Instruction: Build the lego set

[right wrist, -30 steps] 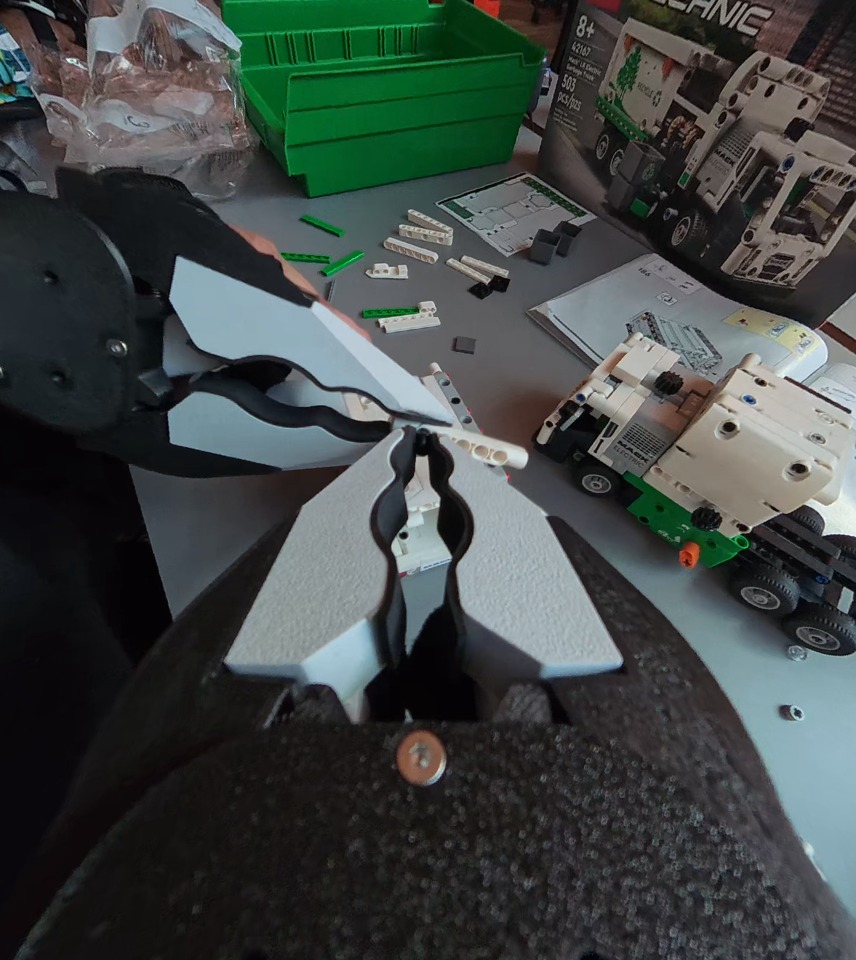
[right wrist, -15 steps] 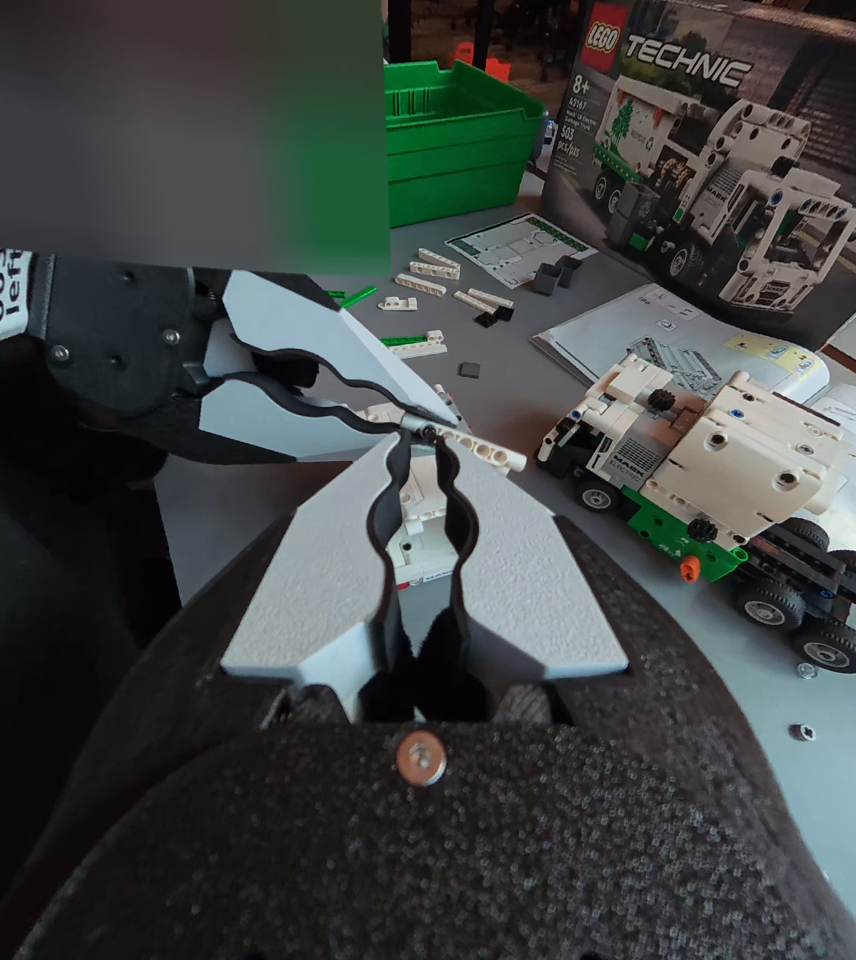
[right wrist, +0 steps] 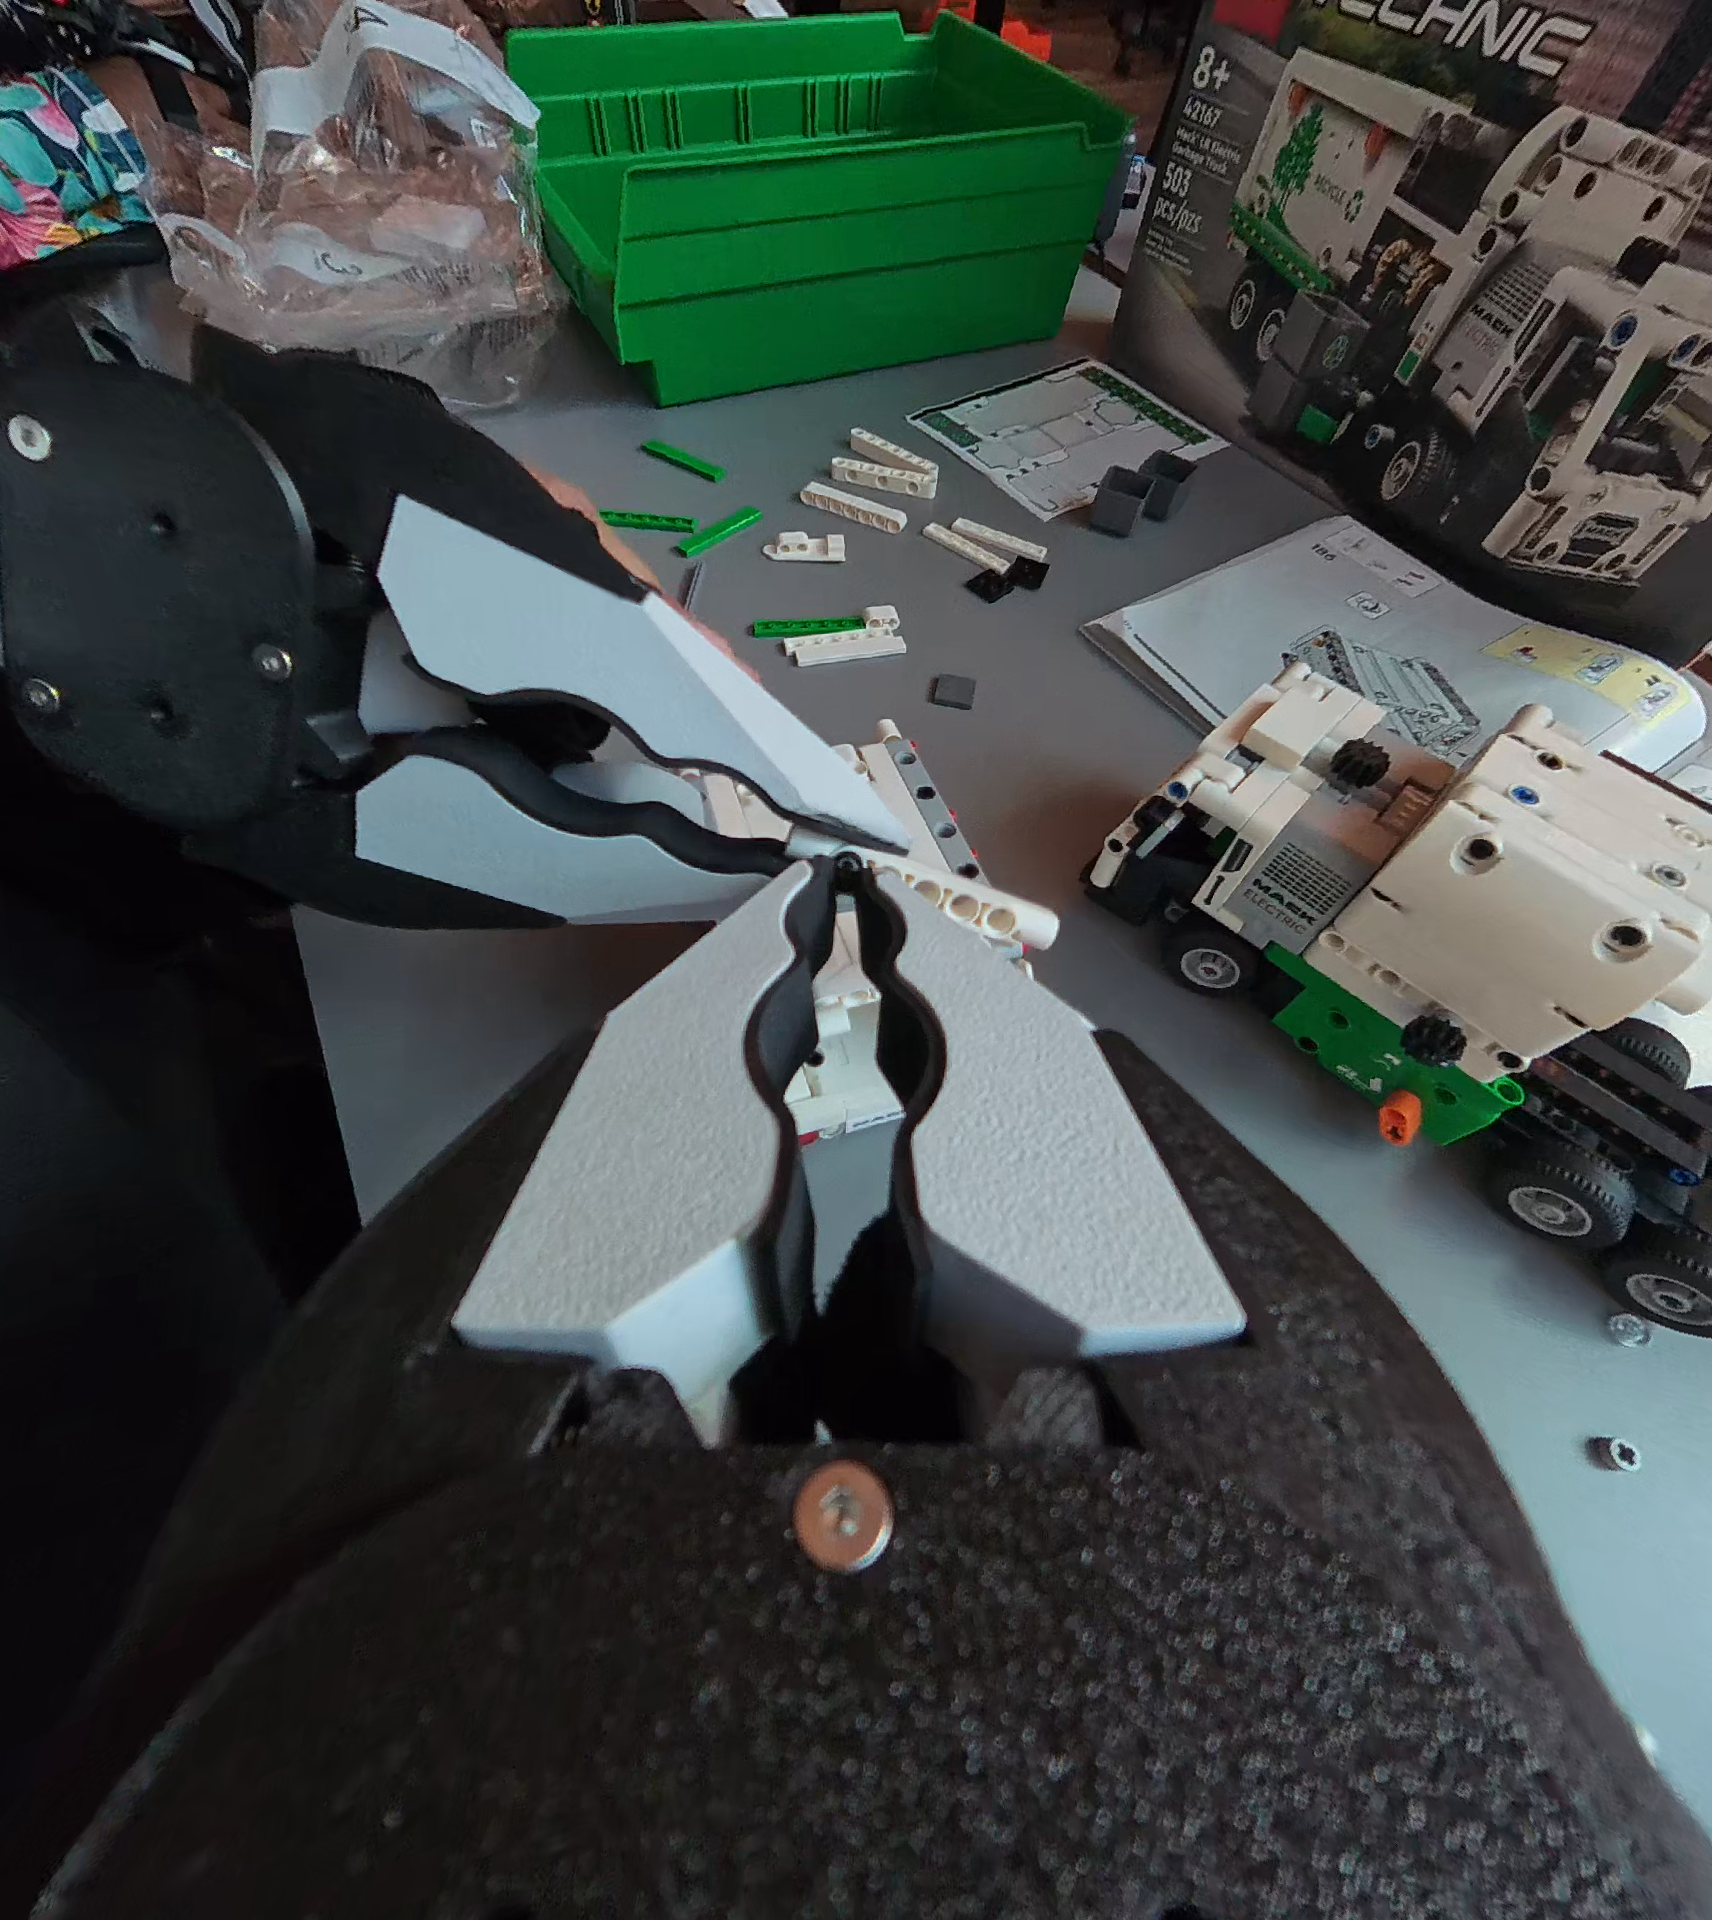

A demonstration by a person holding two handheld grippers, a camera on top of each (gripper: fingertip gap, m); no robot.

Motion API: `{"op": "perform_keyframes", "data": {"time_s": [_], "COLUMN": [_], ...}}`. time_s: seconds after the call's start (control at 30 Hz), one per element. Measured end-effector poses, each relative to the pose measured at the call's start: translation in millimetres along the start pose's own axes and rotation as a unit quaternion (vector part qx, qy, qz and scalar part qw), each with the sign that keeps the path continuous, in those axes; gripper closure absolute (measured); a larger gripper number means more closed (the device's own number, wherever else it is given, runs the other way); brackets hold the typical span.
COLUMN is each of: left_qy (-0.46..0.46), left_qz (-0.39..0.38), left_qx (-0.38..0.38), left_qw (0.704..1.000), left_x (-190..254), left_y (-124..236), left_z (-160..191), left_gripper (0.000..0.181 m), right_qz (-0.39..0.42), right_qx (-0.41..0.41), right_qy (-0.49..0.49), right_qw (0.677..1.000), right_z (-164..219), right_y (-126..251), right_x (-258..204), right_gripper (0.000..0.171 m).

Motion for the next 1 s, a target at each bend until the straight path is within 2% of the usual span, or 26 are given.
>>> {"op": "perform_keyframes", "data": {"time_s": [0.1,0.2,0.3,0.43,0.57,0.7,0.8,0.9,1.0], "left_qy": [0.031,0.065,0.123,0.228,0.301,0.323,0.330,0.342,0.327], "left_qz": [0.016,0.020,0.036,0.063,0.054,0.042,0.055,0.076,0.092], "left_qx": [0.019,0.038,0.053,0.099,0.135,0.122,0.132,0.142,0.122], "left_qw": [0.999,0.997,0.990,0.967,0.943,0.938,0.933,0.926,0.933], "left_x": [-2.1,-11.7,-22.8,-42.2,-78.7,-110.4,-116.9,-111.2,-102.6], "left_y": [-0.1,1.7,2.0,-0.4,-6.9,-24.8,-38.8,-51.8,-55.6], "left_z": [-1.2,-0.9,5.6,7.8,16.8,41.6,50.2,56.6,63.6], "left_gripper": [0.176,0.176,0.176,0.177,0.177,0.177,0.177,0.177,0.177], "right_qz": [-0.015,-0.024,-0.013,-0.017,-0.022,0.011,0.040,0.028,0.028], "right_qx": [0.011,0.050,0.057,0.109,0.125,0.133,0.180,0.222,0.195], "right_qy": [-0.023,-0.029,-0.013,0.019,-0.025,-0.073,-0.095,-0.131,-0.146], "right_qw": [1.000,0.998,0.998,0.994,0.992,0.988,0.978,0.966,0.970], "right_z": [-1.7,-4.1,7.1,20.4,32.9,44.6,52.2,44.5,52.1], "right_y": [2.0,10.7,21.2,34.9,39.9,38.1,41.9,53.2,51.2], "right_x": [1.8,8.9,26.4,45.9,75.2,120.0,142.9,145.8,146.1], "right_gripper": [0.168,0.161,0.156,0.152,0.152,0.150,0.150,0.151,0.150]}}
Point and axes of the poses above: each gripper's, where its closed fingertips meet, y back along the fingers, z out of its underside, x = y × z across the jaws, the point moved 5 cm from there along y, back along the fingers
